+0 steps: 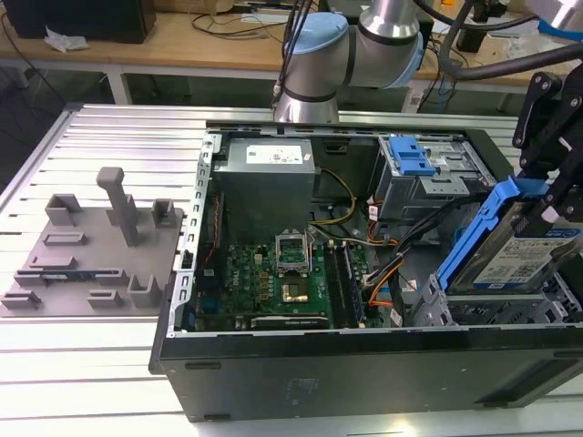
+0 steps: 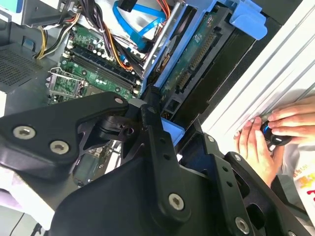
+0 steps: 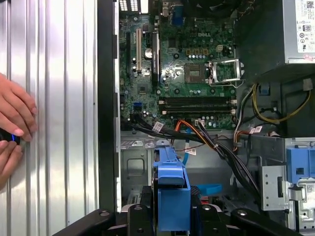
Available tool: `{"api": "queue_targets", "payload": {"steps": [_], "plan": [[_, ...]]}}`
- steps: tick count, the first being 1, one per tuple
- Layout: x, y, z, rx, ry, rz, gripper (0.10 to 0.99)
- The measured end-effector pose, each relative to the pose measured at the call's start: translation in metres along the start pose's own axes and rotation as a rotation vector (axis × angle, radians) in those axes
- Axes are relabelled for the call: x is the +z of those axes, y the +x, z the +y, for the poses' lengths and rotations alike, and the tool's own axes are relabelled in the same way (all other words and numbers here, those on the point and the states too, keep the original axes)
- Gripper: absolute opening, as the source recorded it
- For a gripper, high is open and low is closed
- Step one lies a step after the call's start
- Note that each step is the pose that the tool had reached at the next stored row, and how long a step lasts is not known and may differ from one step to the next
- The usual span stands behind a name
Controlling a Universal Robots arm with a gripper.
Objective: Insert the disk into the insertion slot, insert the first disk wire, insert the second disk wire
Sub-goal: 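Insert the disk into the insertion slot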
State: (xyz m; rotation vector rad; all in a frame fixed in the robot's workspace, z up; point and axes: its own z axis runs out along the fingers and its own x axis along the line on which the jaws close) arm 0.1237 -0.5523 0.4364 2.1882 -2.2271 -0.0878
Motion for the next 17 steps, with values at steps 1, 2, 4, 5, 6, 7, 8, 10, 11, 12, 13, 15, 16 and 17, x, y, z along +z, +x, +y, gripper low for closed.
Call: {"api": "queue_targets", "payload": {"steps": [1, 2, 4, 5, 6, 7, 8, 10, 11, 12, 13, 15, 16, 17], "plan": [[0.0016, 0.0001, -0.0001, 0.000, -0.001, 0.0000, 0.369], [0.0035, 0.0002, -0.0002, 0.000, -0.002, 0.0001, 0.369], [0.0081, 0.0003, -0.0005, 0.000, -0.003, 0.0002, 0.369], [0.0097, 0.0003, -0.0006, 0.000, -0.003, 0.0001, 0.369], [0.0127, 0.0004, -0.0008, 0.000, -0.004, 0.0000, 0.369], [0.0151, 0.0006, -0.0009, 0.000, -0.004, 0.0000, 0.369], [0.0165, 0.0006, -0.0010, 0.000, -0.005, 0.0001, 0.369], [0.0216, 0.0010, -0.0013, 0.000, -0.006, 0.0002, 0.369], [0.0255, 0.0013, -0.0016, 0.000, -0.007, 0.0001, 0.369], [0.0285, 0.0014, -0.0017, 0.000, -0.008, 0.0002, 0.369], [0.0306, 0.0015, -0.0018, 0.000, -0.008, 0.0001, 0.369], [0.0357, 0.0017, -0.0021, 0.000, -0.008, 0.0004, 0.369], [0.0375, 0.0018, -0.0022, 0.000, -0.008, 0.0004, 0.369], [0.0392, 0.0018, -0.0023, 0.000, -0.008, -0.0002, 0.369]]}}
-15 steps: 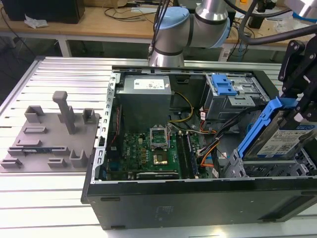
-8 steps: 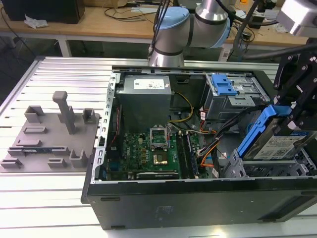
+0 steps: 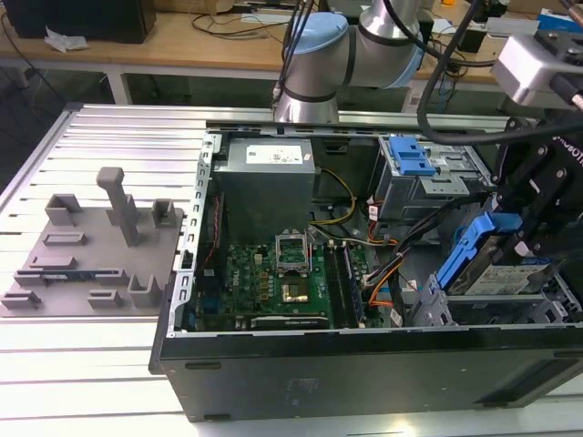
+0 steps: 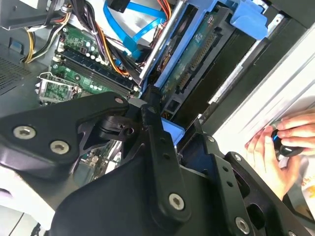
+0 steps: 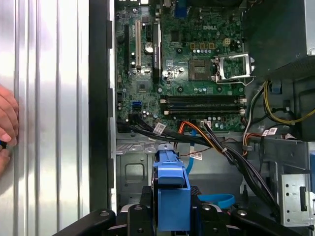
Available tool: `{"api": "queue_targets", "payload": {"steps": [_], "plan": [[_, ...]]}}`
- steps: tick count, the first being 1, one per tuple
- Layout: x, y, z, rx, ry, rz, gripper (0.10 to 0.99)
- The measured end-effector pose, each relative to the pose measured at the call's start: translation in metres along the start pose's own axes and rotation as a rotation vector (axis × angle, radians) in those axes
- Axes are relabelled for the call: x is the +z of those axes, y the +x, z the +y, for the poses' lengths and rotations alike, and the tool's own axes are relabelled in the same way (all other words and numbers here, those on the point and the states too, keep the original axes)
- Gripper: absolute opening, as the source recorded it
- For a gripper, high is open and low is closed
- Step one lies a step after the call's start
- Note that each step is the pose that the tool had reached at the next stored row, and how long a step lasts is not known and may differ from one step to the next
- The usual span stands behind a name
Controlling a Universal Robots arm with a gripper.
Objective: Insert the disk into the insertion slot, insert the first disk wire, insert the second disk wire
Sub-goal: 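Insert the disk into the insertion slot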
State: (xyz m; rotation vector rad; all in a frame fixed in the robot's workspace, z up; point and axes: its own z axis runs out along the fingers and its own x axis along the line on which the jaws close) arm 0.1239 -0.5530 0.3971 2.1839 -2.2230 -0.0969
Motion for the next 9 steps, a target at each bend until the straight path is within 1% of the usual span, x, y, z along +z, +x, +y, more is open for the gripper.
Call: {"api": "queue_targets", "payload": {"steps": [1, 2, 4, 5, 9], "plan": [[0.0011, 0.0000, 0.0000, 0.000, 0.000, 0.0005, 0.380], [0.0017, 0.0000, -0.0001, 0.000, 0.000, 0.0006, 0.439], [0.0022, 0.0001, -0.0001, 0.000, 0.000, 0.0004, 0.439], [0.0022, 0.0001, -0.0001, 0.000, 0.000, 0.0005, 0.502], [0.0022, 0.0001, -0.0002, 0.000, 0.000, 0.0004, 0.502]]}}
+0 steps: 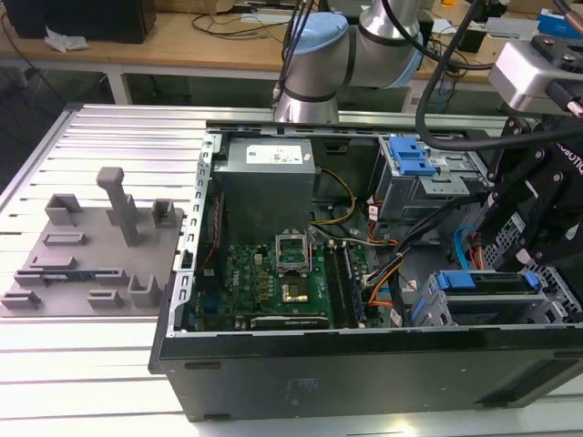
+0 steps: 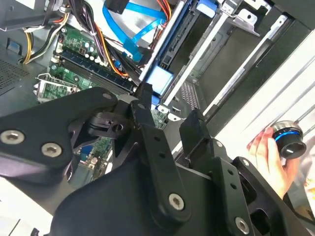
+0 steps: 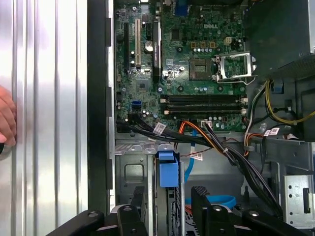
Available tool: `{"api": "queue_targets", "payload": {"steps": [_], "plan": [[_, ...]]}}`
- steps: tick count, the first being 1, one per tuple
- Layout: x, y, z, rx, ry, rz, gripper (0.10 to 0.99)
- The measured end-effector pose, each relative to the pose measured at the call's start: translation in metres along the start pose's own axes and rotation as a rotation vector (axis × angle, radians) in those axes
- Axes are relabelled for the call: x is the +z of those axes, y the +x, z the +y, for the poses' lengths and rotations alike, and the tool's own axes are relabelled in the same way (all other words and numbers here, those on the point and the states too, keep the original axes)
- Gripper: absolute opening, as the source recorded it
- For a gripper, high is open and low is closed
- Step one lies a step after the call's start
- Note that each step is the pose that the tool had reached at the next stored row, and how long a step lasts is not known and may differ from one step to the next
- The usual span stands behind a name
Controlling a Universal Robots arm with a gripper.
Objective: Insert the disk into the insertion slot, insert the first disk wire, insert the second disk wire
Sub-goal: 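Insert the disk into the insertion slot, then insert the first disk wire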
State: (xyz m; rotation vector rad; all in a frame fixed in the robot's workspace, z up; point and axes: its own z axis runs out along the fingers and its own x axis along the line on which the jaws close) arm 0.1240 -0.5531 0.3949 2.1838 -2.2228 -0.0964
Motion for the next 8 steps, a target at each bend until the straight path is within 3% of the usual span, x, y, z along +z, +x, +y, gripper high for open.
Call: {"api": "queue_targets", "payload": {"steps": [8], "plan": [[0.0000, 0.0000, 0.0000, 0.000, 0.000, 0.0000, 0.502]]}}
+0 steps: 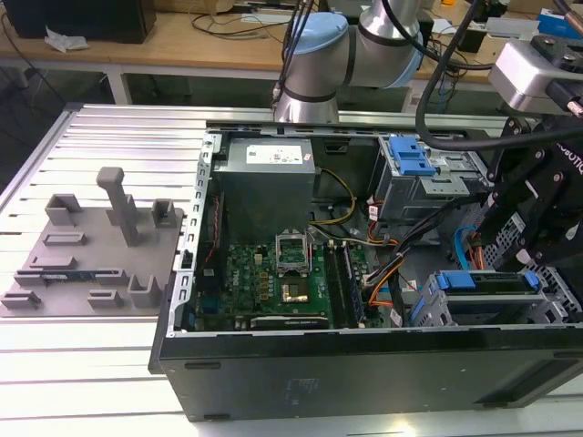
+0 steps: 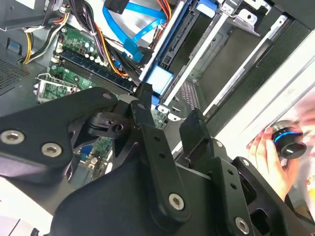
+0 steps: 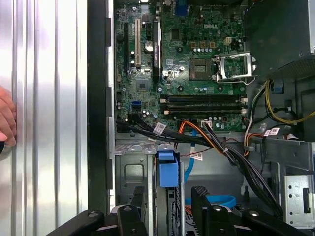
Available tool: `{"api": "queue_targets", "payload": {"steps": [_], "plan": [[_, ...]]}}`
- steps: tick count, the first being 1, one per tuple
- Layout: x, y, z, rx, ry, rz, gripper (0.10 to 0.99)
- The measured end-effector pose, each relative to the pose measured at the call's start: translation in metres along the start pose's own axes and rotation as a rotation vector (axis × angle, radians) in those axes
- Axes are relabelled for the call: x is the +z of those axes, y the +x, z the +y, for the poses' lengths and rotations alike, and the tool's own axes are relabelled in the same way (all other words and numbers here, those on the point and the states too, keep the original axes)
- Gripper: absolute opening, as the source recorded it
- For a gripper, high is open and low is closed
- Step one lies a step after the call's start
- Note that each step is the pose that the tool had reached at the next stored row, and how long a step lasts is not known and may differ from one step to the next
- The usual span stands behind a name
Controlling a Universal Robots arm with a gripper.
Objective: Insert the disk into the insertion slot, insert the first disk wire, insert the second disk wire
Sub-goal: 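Insert the first disk wire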
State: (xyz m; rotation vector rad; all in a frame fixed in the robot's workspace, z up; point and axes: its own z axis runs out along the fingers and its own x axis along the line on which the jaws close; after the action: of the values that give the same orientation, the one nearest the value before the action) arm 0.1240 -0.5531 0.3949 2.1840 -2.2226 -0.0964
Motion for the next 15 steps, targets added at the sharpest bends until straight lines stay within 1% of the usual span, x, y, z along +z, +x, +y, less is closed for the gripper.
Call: {"api": "queue_targets", "payload": {"steps": [6, 7, 8, 9, 10, 11, 12, 13, 14, 15], "plan": [[0.0001, -0.0002, 0.0000, 0.000, 0.000, 0.0003, 0.502], [0.0002, -0.0018, 0.0000, 0.000, 0.000, 0.0042, 0.502], [0.0002, -0.0073, 0.0001, 0.001, 0.000, 0.0217, 0.502], [0.0006, -0.0197, 0.0003, 0.004, 0.001, 0.0645, 0.502], [0.0007, -0.0225, 0.0004, 0.006, 0.002, 0.0938, 0.502], [0.0007, -0.0231, 0.0006, 0.008, 0.016, 0.1108, 0.502], [0.0008, -0.0236, 0.0005, 0.011, 0.032, 0.1163, 0.502], [0.0009, -0.0248, 0.0005, 0.018, 0.054, 0.1165, 0.502], [0.0009, -0.0252, 0.0005, 0.026, 0.062, 0.1159, 0.502], [0.0013, -0.0253, 0.0004, 0.041, 0.064, 0.1155, 0.502]]}}
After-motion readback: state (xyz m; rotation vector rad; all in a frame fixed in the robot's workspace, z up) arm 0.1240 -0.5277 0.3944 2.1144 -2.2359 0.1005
